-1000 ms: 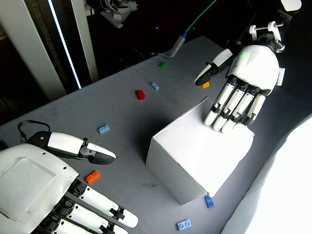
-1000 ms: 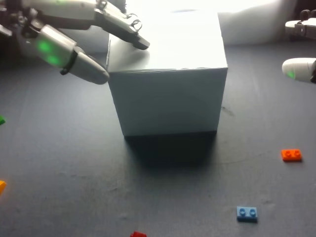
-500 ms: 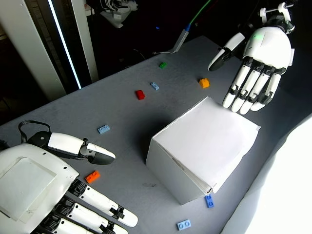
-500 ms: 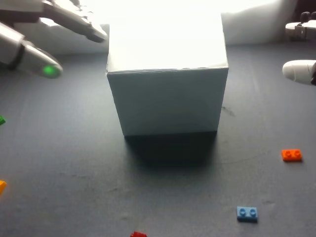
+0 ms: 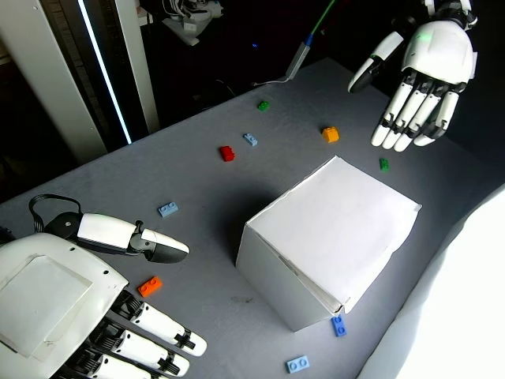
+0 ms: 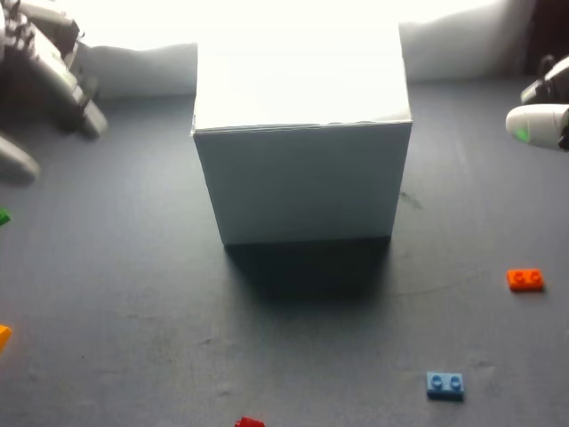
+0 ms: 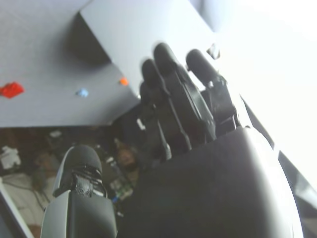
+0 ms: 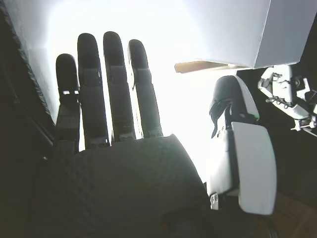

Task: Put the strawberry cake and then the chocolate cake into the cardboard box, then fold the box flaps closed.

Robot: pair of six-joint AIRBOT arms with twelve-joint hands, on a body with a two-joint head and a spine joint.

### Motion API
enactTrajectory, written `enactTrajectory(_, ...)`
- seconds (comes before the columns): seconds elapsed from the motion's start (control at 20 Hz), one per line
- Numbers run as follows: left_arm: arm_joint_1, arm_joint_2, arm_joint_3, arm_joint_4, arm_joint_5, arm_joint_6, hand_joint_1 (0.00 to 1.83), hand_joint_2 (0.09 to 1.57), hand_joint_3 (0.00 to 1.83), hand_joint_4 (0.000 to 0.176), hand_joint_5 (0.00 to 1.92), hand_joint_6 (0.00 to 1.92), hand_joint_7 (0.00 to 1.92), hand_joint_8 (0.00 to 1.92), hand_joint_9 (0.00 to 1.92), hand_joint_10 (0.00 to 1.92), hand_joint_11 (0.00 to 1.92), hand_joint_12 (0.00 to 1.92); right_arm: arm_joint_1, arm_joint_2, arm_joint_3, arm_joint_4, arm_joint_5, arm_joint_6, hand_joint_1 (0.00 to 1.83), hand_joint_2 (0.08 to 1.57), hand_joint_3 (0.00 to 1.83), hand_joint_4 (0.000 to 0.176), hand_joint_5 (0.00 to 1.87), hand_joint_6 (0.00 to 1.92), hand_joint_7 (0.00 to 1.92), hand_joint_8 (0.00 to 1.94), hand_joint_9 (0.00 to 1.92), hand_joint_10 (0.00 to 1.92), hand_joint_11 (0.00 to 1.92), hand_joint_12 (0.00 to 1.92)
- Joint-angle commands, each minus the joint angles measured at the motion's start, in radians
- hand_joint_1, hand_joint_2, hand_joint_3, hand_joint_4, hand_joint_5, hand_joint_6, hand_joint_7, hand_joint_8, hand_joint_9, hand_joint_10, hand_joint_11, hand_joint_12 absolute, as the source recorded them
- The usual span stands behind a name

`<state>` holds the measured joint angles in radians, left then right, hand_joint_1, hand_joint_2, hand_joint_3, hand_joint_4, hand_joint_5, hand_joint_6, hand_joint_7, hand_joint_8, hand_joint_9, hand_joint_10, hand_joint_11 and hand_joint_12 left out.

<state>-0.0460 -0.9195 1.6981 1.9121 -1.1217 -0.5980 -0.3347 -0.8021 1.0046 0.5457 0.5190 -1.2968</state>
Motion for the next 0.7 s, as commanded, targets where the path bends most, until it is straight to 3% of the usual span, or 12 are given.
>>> enactTrajectory(0.0, -0.015, 0.031, -0.015, -0.074, 0.002, -0.004, 0.18, 1.19, 0.00, 0.000, 0.92, 0.11, 0.86, 0.62, 0.57, 1.18, 0.13, 1.72, 0.004, 0.014, 0.002, -0.016, 0.117, 0.002, 0.00, 1.18, 0.00, 0.000, 0.98, 0.07, 1.04, 0.04, 0.80, 0.58, 0.33, 1.55)
enactTrajectory(0.05, -0.014, 0.058, -0.053, -0.061, 0.002, -0.006, 0.20, 1.19, 0.00, 0.000, 0.97, 0.13, 0.87, 0.77, 0.60, 1.26, 0.18, 1.72, 0.004, 0.014, 0.002, -0.016, 0.118, 0.002, 0.00, 1.19, 0.00, 0.000, 1.01, 0.06, 1.08, 0.05, 0.72, 0.79, 0.31, 1.62)
enactTrajectory(0.1, -0.014, 0.073, -0.074, -0.056, 0.001, -0.006, 0.22, 1.19, 0.00, 0.000, 1.01, 0.15, 0.89, 0.82, 0.63, 1.28, 0.20, 1.72, 0.004, 0.014, 0.002, -0.016, 0.118, 0.002, 0.00, 1.19, 0.00, 0.000, 1.02, 0.06, 1.10, 0.05, 0.69, 0.85, 0.31, 1.63)
enactTrajectory(0.15, -0.012, 0.092, -0.101, -0.047, 0.001, -0.008, 0.20, 1.19, 0.00, 0.000, 1.03, 0.25, 0.91, 0.88, 0.66, 1.30, 0.23, 1.74, 0.004, 0.014, 0.002, -0.016, 0.119, 0.002, 0.00, 1.19, 0.00, 0.000, 1.05, 0.07, 1.11, 0.05, 0.72, 0.84, 0.33, 1.62)
enactTrajectory(0.2, -0.006, 0.113, -0.126, -0.045, -0.002, -0.013, 0.15, 1.20, 0.00, 0.000, 1.00, 0.44, 0.92, 0.95, 0.68, 1.36, 0.27, 1.81, 0.004, 0.014, 0.002, -0.016, 0.119, 0.002, 0.00, 1.19, 0.00, 0.000, 1.10, 0.09, 1.18, 0.07, 0.79, 0.95, 0.39, 1.69)
enactTrajectory(0.25, 0.001, 0.134, -0.147, -0.041, -0.010, -0.020, 0.11, 1.21, 0.00, 0.000, 0.95, 0.66, 0.95, 0.99, 0.71, 1.45, 0.33, 1.88, 0.004, 0.014, 0.002, -0.017, 0.119, 0.002, 0.00, 1.20, 0.00, 0.000, 1.08, 0.50, 1.24, 0.26, 0.86, 1.19, 0.48, 1.77)
enactTrajectory(0.3, 0.005, 0.145, -0.158, -0.041, -0.010, -0.024, 0.11, 1.21, 0.00, 0.000, 0.92, 0.92, 1.02, 1.02, 0.79, 1.54, 0.42, 1.91, 0.004, 0.014, 0.002, -0.017, 0.119, 0.002, 0.00, 1.21, 0.00, 0.000, 1.04, 0.94, 1.27, 0.75, 0.97, 1.50, 0.64, 1.89)
enactTrajectory(0.35, 0.007, 0.169, -0.176, -0.041, -0.014, -0.028, 0.08, 1.22, 0.00, 0.000, 0.92, 1.11, 1.05, 1.13, 0.85, 1.64, 0.51, 1.92, 0.004, 0.014, 0.002, -0.017, 0.121, 0.002, 0.00, 1.21, 0.00, 0.000, 1.06, 1.23, 1.25, 1.19, 1.06, 1.71, 0.87, 1.92)
enactTrajectory(0.4, 0.007, 0.184, -0.186, -0.042, -0.015, -0.031, 0.05, 1.23, 0.00, 0.000, 0.96, 1.28, 1.07, 1.32, 0.93, 1.73, 0.61, 1.92, 0.004, 0.014, 0.002, -0.018, 0.121, 0.001, 0.00, 1.21, 0.00, 0.000, 1.08, 1.44, 1.24, 1.38, 1.12, 1.77, 1.02, 1.92)
enactTrajectory(0.5, 0.007, 0.206, -0.198, -0.046, -0.023, -0.032, 0.00, 1.24, 0.00, 0.000, 0.98, 1.47, 1.09, 1.54, 1.01, 1.80, 0.78, 1.92, 0.004, 0.014, 0.002, -0.019, 0.122, 0.001, 0.00, 1.24, 0.01, 0.000, 1.09, 1.53, 1.26, 1.50, 1.18, 1.82, 1.14, 1.92)
enactTrajectory(0.65, 0.004, 0.213, -0.184, -0.046, -0.030, -0.036, 0.00, 1.26, 0.00, 0.000, 1.01, 1.63, 1.14, 1.67, 1.12, 1.87, 1.02, 1.92, 0.004, 0.014, 0.002, -0.022, 0.122, 0.001, 0.00, 1.26, 0.00, 0.000, 1.15, 1.72, 1.30, 1.82, 1.27, 1.92, 1.28, 1.92)
